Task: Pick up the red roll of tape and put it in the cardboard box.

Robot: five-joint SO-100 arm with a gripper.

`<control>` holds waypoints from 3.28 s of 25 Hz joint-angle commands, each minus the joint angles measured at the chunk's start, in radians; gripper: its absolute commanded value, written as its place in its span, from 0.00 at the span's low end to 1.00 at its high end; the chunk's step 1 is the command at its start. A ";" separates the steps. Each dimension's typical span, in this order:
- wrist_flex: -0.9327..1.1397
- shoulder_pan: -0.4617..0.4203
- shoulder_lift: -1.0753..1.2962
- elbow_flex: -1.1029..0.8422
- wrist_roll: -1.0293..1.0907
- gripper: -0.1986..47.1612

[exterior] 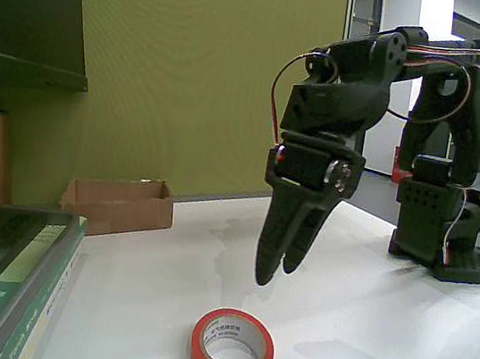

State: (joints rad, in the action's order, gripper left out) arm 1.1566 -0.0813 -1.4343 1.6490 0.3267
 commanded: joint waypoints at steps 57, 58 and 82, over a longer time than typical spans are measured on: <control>-0.107 -0.009 0.301 -0.118 -0.002 0.01; -0.114 -0.006 0.298 -0.114 -0.003 0.01; -0.336 0.216 0.106 -0.164 0.041 0.01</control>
State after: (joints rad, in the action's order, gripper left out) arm 0.8330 0.1074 -1.2471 1.5355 0.3436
